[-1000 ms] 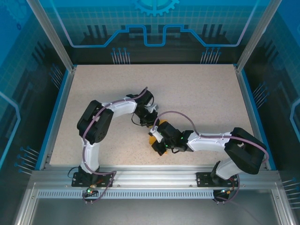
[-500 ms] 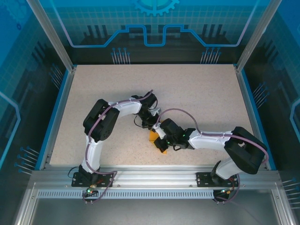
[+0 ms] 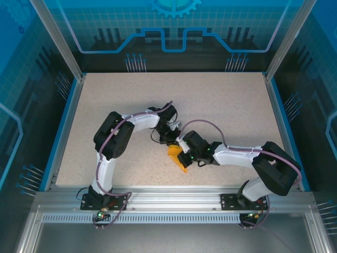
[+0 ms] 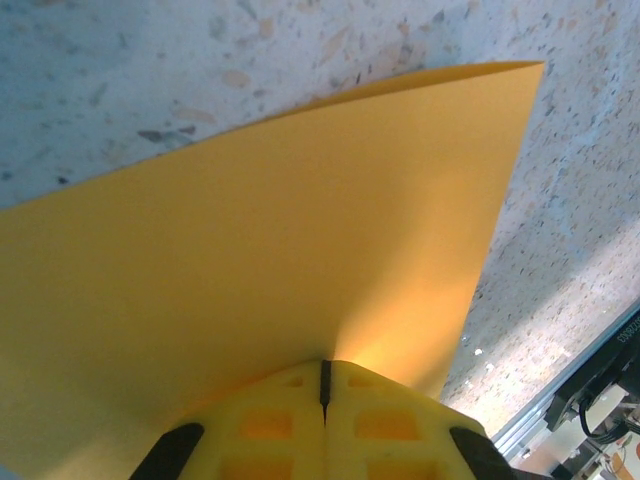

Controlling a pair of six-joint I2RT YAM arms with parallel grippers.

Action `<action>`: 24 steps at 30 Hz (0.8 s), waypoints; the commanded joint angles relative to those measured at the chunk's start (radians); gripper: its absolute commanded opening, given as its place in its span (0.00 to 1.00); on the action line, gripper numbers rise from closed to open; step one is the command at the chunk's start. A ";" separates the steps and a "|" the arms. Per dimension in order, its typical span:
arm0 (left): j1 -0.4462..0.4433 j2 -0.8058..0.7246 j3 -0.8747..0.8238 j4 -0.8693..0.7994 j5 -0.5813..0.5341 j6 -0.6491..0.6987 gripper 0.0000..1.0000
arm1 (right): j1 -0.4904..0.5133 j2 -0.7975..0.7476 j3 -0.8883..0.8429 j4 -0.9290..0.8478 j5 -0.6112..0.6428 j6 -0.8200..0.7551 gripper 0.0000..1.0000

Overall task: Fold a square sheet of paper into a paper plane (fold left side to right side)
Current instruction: Third fold the triangle at the center of the table.

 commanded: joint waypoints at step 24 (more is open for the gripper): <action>-0.016 0.034 0.000 -0.055 -0.076 0.022 0.06 | -0.027 0.034 -0.001 -0.038 0.075 0.056 0.00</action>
